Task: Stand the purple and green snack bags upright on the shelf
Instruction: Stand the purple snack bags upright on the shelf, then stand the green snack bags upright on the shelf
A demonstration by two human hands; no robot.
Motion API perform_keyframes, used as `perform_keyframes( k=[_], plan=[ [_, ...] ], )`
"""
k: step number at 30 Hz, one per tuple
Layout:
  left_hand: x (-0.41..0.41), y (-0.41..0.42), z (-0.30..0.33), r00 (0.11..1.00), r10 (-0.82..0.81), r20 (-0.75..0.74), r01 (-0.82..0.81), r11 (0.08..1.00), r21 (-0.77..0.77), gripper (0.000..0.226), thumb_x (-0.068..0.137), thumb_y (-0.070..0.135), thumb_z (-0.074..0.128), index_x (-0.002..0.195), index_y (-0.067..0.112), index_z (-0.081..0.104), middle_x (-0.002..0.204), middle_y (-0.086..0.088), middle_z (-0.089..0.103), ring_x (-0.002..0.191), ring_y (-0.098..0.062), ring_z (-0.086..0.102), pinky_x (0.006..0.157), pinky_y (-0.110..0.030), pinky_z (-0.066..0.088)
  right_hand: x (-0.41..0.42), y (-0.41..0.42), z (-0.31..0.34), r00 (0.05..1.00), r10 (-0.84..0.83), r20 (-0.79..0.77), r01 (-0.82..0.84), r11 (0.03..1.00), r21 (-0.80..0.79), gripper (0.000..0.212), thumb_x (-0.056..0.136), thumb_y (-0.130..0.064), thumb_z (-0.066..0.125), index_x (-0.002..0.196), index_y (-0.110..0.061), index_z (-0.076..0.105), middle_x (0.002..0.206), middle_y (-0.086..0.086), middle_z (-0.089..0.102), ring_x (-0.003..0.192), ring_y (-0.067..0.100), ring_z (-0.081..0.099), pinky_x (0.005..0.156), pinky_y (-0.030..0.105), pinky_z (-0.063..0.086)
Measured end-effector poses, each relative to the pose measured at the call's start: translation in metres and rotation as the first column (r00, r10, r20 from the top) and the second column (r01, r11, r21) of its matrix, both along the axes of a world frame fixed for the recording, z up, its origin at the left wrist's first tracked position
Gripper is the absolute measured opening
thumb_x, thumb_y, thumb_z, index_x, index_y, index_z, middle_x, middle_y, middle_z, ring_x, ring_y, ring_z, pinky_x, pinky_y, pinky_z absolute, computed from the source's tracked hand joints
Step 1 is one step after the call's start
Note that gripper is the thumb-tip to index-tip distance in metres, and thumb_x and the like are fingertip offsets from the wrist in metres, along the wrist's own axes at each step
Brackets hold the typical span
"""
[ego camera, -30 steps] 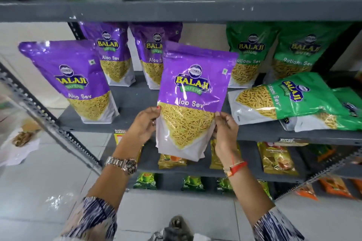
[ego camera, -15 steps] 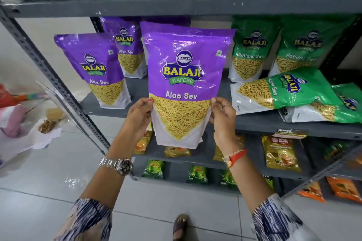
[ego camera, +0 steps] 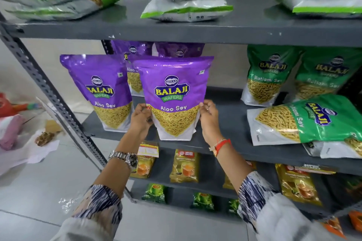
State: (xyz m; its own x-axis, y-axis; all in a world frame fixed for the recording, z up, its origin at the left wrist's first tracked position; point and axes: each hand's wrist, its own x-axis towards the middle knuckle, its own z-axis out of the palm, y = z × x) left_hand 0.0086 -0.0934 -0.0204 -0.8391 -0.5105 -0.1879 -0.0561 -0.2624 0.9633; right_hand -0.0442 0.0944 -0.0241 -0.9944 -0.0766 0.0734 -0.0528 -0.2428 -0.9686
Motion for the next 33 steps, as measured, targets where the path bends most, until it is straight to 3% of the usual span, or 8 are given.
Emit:
perform_keyframes(
  k=[2, 8, 15, 18, 21, 24, 30, 33],
  plan=[
    [-0.01, -0.009, -0.002, 1.0, 0.018, -0.003, -0.018, 1.0, 0.023, 0.025, 0.092, 0.002, 0.037, 0.078, 0.02, 0.048, 0.074, -0.004, 0.047, 0.067, -0.015, 0.045, 0.064, -0.03, 0.039, -0.01, -0.012, -0.003, 1.0, 0.01, -0.006, -0.01, 1.0, 0.009, 0.008, 0.097, -0.01, 0.041, 0.094, -0.012, 0.048, 0.088, 0.001, 0.06, 0.083, 0.01, 0.059, 0.077, 0.022, 0.049],
    [-0.031, -0.028, -0.008, 0.999, 0.039, -0.005, -0.039, 0.999, 0.034, 0.024, 0.094, 0.002, 0.032, 0.082, 0.019, 0.045, 0.078, -0.002, 0.051, 0.069, -0.013, 0.048, 0.064, -0.027, 0.039, -0.033, -0.04, -0.023, 0.999, 0.029, 0.018, -0.03, 0.999, 0.044, 0.016, 0.098, -0.013, 0.041, 0.088, -0.023, 0.049, 0.102, 0.013, 0.06, 0.093, 0.02, 0.06, 0.089, 0.041, 0.048],
    [-0.036, -0.038, -0.026, 0.998, 0.054, -0.008, -0.054, 0.996, 0.074, 0.019, 0.093, 0.007, 0.041, 0.089, 0.02, 0.054, 0.084, -0.002, 0.057, 0.08, -0.018, 0.05, 0.077, -0.034, 0.045, -0.03, -0.046, -0.034, 1.0, 0.016, -0.008, -0.016, 1.0, 0.015, 0.014, 0.098, -0.016, 0.041, 0.091, -0.023, 0.051, 0.096, 0.002, 0.064, 0.091, 0.015, 0.063, 0.078, 0.023, 0.053],
    [-0.033, -0.03, -0.027, 0.981, 0.185, -0.059, -0.18, 0.981, 0.075, 0.019, 0.09, 0.007, 0.044, 0.102, 0.018, 0.056, 0.099, -0.005, 0.061, 0.091, -0.018, 0.055, 0.089, -0.035, 0.045, -0.024, -0.043, -0.033, 0.999, -0.008, -0.032, 0.01, 0.999, 0.041, 0.011, 0.097, -0.015, 0.044, 0.101, -0.019, 0.053, 0.105, 0.005, 0.064, 0.095, 0.01, 0.063, 0.08, 0.018, 0.054],
    [-0.021, -0.01, -0.033, 0.888, 0.451, -0.091, -0.442, 0.891, 0.1, 0.03, 0.087, 0.01, 0.047, 0.116, 0.01, 0.055, 0.118, -0.009, 0.059, 0.105, -0.021, 0.054, 0.099, -0.036, 0.042, -0.011, -0.029, -0.037, 0.992, -0.109, -0.063, 0.111, 0.994, 0.022, 0.015, 0.094, -0.014, 0.051, 0.104, -0.024, 0.055, 0.108, 0.001, 0.065, 0.101, 0.01, 0.063, 0.092, 0.027, 0.052],
    [0.001, 0.034, -0.041, 0.789, 0.609, -0.079, -0.594, 0.789, 0.158, 0.018, 0.089, 0.015, 0.047, 0.105, 0.015, 0.055, 0.112, -0.008, 0.058, 0.1, -0.018, 0.052, 0.091, -0.034, 0.043, 0.007, 0.001, -0.043, 0.953, -0.301, 0.015, 0.301, 0.947, -0.113, 0.021, 0.09, -0.007, 0.056, 0.099, -0.026, 0.058, 0.107, 0.007, 0.066, 0.097, 0.015, 0.065, 0.095, 0.035, 0.05],
    [-0.014, 0.149, -0.05, 0.95, 0.296, -0.103, -0.281, 0.949, 0.142, 0.02, 0.088, 0.006, 0.047, 0.078, 0.023, 0.053, 0.075, 0.003, 0.052, 0.06, -0.003, 0.049, 0.052, -0.011, 0.04, 0.021, 0.103, -0.05, 0.694, -0.677, 0.243, 0.72, 0.656, -0.228, 0.031, 0.085, 0.011, 0.051, 0.082, -0.019, 0.057, 0.074, 0.003, 0.054, 0.071, 0.011, 0.054, 0.079, 0.03, 0.048],
    [-0.058, 0.207, -0.039, 0.988, -0.005, -0.153, 0.002, 1.0, -0.02, 0.019, 0.087, 0.0, 0.047, 0.082, 0.014, 0.058, 0.073, 0.002, 0.055, 0.052, 0.005, 0.054, 0.054, -0.011, 0.042, 0.023, 0.162, -0.054, 0.599, -0.745, 0.294, 0.801, 0.563, -0.205, 0.028, 0.086, 0.007, 0.053, 0.081, -0.02, 0.051, 0.072, 0.002, 0.047, 0.068, 0.008, 0.049, 0.081, 0.028, 0.047]
  ],
)
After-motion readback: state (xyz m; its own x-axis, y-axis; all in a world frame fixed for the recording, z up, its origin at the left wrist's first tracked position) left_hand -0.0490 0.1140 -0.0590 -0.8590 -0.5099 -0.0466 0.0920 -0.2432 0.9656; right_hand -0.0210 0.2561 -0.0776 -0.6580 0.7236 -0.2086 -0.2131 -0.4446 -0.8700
